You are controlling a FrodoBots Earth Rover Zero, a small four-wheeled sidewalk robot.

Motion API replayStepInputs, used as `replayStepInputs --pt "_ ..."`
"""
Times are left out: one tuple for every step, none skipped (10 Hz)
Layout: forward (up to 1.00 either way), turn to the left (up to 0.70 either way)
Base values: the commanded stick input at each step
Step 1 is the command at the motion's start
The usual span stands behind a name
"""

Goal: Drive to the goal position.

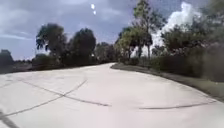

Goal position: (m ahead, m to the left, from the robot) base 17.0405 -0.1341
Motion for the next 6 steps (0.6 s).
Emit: replayStepInputs --pt "0.85 0.0" --pt "0.85 0.0" --pt "0.85 0.0" --pt "0.85 0.0" --pt "0.85 0.0" --pt "0.85 0.0"
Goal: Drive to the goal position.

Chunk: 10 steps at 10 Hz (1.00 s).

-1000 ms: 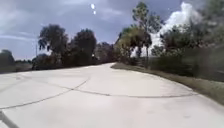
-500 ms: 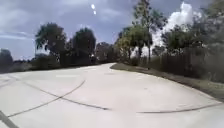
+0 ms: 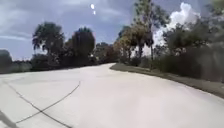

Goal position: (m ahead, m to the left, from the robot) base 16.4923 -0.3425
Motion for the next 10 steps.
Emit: replayStepInputs --pt "0.85 0.0" --pt "0.85 0.0" --pt "0.85 0.0" --pt "0.85 0.0" --pt "0.85 0.0" --pt "0.85 0.0" --pt "0.85 0.0" --pt "0.85 0.01" --pt "0.85 0.11" --pt "0.85 0.28"
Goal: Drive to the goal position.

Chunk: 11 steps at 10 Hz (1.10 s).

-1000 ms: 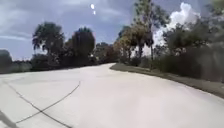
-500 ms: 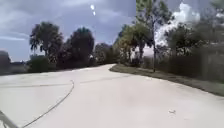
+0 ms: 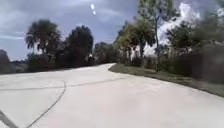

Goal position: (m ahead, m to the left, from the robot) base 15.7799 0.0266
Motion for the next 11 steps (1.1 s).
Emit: replayStepInputs --pt "0.85 0.34" --pt "0.85 0.34" --pt "0.85 0.34" --pt "0.85 0.34" --pt "0.85 0.27" --pt "0.85 0.0" --pt "0.85 0.0" --pt "0.85 0.0" --pt "0.85 0.0" --pt "0.85 0.0" --pt "0.85 0.0"
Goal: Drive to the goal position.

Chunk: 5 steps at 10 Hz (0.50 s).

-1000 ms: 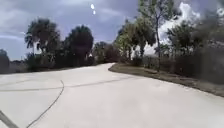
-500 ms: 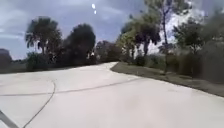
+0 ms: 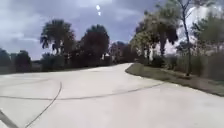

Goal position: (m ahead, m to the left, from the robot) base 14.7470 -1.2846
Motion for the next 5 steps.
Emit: replayStepInputs --pt "0.85 0.0" --pt "0.85 0.0" --pt "0.85 0.0" --pt "0.85 0.0" --pt "0.85 0.0"
